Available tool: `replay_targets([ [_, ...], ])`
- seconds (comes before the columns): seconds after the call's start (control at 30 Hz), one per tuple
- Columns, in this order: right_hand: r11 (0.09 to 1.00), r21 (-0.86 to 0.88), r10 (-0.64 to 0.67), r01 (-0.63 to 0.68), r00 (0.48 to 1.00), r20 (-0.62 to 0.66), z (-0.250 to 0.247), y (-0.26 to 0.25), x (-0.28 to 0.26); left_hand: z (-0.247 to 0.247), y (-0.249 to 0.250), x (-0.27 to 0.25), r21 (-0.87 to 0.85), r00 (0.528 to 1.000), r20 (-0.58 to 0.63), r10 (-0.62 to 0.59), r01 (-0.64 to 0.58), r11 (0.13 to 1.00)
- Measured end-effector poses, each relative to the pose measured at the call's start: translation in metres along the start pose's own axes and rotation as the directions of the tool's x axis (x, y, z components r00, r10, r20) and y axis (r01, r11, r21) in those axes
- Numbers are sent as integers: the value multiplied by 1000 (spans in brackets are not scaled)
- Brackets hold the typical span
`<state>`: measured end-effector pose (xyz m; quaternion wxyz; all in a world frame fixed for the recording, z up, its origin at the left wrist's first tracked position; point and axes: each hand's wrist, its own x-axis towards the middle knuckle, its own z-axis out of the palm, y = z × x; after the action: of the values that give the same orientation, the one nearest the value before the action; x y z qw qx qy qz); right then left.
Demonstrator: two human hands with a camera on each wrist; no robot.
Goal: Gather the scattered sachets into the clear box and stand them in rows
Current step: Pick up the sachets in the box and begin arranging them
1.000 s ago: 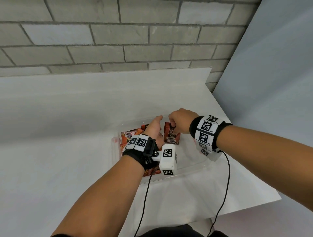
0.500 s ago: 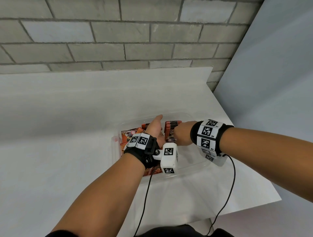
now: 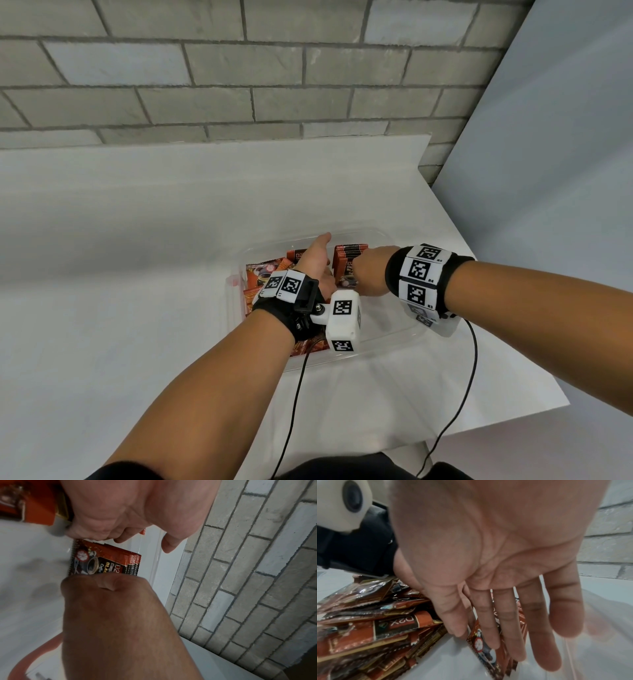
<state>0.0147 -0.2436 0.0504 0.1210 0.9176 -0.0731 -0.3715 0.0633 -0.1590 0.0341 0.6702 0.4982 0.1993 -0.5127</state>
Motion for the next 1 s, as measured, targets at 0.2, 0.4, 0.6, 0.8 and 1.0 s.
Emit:
replay_targets([
  [0.2,1000,27,1,-1,1000,16,-1,-1,0,-2,-1,-1,7,1000,5,10,-10,1000],
  [0.4,977,210,-23,41,996,-85,-2,13,-3,-8,3,-2,106,996,81,42,-51,993],
  [0.6,788,607,17,100,983,-184,2,27,-8,-42,30,-27,232,961,184,206,-246,941],
  [0.8,494,867,12,57,997,-73,8,-2,-10,-138,69,-73,222,917,21,399,-393,892],
  [1.0,487,873,-15,23,1000,-18,6,-40,-4,-185,47,-71,487,914,-113,389,-291,824],
])
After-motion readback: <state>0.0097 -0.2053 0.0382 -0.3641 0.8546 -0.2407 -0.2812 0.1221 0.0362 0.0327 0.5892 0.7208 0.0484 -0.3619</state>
